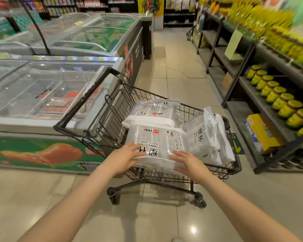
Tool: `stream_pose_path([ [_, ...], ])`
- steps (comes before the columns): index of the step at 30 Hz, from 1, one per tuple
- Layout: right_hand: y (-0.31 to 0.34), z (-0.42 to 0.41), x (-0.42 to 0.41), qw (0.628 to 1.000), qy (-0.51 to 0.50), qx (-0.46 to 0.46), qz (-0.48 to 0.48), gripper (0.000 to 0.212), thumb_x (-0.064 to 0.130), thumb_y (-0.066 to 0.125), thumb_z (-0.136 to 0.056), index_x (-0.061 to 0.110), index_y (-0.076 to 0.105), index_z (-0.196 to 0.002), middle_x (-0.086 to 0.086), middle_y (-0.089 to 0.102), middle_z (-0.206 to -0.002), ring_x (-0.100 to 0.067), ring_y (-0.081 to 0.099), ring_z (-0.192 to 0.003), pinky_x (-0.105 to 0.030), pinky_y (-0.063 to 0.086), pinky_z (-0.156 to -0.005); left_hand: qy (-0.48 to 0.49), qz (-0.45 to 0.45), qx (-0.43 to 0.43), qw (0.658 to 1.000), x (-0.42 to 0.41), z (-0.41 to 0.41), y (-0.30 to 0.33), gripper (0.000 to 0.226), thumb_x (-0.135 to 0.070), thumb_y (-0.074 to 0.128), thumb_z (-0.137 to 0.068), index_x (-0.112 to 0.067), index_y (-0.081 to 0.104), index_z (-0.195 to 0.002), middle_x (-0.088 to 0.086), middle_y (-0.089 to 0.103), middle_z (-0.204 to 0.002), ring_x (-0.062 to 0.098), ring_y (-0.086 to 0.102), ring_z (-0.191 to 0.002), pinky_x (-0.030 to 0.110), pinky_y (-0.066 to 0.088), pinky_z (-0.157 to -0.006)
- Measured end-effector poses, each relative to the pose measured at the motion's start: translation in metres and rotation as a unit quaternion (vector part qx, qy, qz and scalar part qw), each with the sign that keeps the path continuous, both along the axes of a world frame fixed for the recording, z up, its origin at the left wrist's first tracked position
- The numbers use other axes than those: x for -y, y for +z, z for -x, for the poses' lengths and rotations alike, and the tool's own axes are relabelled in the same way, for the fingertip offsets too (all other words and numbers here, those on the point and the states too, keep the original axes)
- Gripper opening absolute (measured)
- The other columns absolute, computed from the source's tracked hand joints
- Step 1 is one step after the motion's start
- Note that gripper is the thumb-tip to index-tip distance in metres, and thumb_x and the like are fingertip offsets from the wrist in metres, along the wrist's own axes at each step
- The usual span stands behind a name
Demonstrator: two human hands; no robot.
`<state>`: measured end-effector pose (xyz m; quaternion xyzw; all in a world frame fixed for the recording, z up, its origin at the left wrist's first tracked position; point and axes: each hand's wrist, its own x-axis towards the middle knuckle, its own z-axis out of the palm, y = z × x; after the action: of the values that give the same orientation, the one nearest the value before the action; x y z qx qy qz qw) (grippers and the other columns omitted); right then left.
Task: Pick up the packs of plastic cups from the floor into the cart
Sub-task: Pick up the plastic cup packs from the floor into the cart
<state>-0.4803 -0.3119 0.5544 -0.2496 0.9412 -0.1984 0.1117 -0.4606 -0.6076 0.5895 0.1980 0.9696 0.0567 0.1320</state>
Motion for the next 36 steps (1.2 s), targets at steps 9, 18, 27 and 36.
stream_pose_path([
  [9, 0.048, 0.021, 0.012, 0.987, -0.077, -0.132, 0.039, 0.027, 0.036, 0.057, -0.093, 0.016, 0.073, -0.1, -0.002, 0.075, -0.089, -0.018, 0.069, -0.081, -0.035, 0.055, -0.075, -0.005, -0.047, -0.095, 0.994, 0.011, 0.035, 0.054, 0.038, -0.027, 0.049, -0.095, -0.042, 0.053, -0.13, -0.009, 0.065, -0.121, 0.016, 0.063, -0.106, 0.038, 0.052, -0.089],
  [18, 0.066, 0.093, 0.046, 0.989, -0.063, -0.122, 0.061, 0.024, 0.031, 0.058, -0.093, 0.018, 0.073, -0.108, 0.002, 0.073, -0.104, -0.017, 0.069, -0.091, -0.028, 0.053, -0.08, 0.082, -0.036, -0.164, 0.982, 0.031, 0.081, 0.039, 0.04, -0.027, 0.045, -0.098, -0.035, 0.047, -0.137, -0.002, 0.063, -0.127, 0.017, 0.06, -0.113, 0.042, 0.036, -0.107],
  [27, 0.069, 0.144, 0.082, 0.995, 0.0, 0.009, 0.095, 0.029, 0.039, 0.059, -0.091, 0.018, 0.071, -0.107, 0.002, 0.073, -0.103, -0.013, 0.068, -0.089, -0.04, 0.056, -0.081, 0.155, -0.054, -0.101, 0.981, 0.071, 0.095, 0.026, 0.034, -0.025, 0.045, -0.097, -0.031, 0.056, -0.128, -0.002, 0.069, -0.113, 0.022, 0.064, -0.101, 0.038, 0.052, -0.081],
  [36, 0.083, 0.1, 0.081, 0.994, -0.008, -0.001, 0.108, 0.022, 0.032, 0.06, -0.091, 0.015, 0.072, -0.099, 0.002, 0.072, -0.096, -0.015, 0.065, -0.087, -0.039, 0.053, -0.081, 0.147, -0.067, -0.134, 0.978, 0.068, 0.067, 0.049, 0.03, -0.026, 0.043, -0.098, -0.027, 0.059, -0.124, -0.004, 0.068, -0.113, 0.021, 0.063, -0.102, 0.035, 0.049, -0.078],
])
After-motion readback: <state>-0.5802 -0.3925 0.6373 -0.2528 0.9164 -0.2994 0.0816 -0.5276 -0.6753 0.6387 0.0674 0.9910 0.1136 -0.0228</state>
